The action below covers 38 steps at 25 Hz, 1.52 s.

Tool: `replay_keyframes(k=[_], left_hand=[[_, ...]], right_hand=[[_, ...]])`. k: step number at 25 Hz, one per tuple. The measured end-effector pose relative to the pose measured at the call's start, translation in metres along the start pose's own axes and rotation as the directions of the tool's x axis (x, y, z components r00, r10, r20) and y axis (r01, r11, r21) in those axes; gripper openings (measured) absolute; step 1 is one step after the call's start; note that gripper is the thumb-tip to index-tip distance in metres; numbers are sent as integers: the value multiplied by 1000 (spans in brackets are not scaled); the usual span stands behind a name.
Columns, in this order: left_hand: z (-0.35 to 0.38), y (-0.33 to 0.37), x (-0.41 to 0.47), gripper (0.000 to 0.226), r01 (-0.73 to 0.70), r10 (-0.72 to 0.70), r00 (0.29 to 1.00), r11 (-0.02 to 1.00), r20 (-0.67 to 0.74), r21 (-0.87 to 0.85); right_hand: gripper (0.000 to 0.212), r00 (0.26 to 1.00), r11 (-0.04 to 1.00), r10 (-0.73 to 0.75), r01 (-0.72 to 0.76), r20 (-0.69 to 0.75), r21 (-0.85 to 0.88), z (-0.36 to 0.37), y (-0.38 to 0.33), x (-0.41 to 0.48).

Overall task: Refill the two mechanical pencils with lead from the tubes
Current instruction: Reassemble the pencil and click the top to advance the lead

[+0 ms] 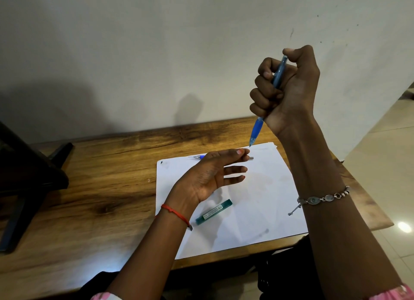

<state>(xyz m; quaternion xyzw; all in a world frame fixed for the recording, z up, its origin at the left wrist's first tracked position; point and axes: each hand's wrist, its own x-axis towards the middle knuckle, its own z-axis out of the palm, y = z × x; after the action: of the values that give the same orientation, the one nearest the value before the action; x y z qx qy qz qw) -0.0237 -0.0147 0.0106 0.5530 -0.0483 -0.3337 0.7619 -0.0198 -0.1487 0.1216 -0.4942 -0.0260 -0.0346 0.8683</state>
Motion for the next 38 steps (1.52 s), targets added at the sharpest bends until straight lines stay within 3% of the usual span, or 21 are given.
replay_keyframes(k=[38], left_hand=[[-1,-1,2,16,-2,2,1000,1000,-5,3]], right_hand=[[42,999,1000,-23,23,-35,-2,0,2,0]])
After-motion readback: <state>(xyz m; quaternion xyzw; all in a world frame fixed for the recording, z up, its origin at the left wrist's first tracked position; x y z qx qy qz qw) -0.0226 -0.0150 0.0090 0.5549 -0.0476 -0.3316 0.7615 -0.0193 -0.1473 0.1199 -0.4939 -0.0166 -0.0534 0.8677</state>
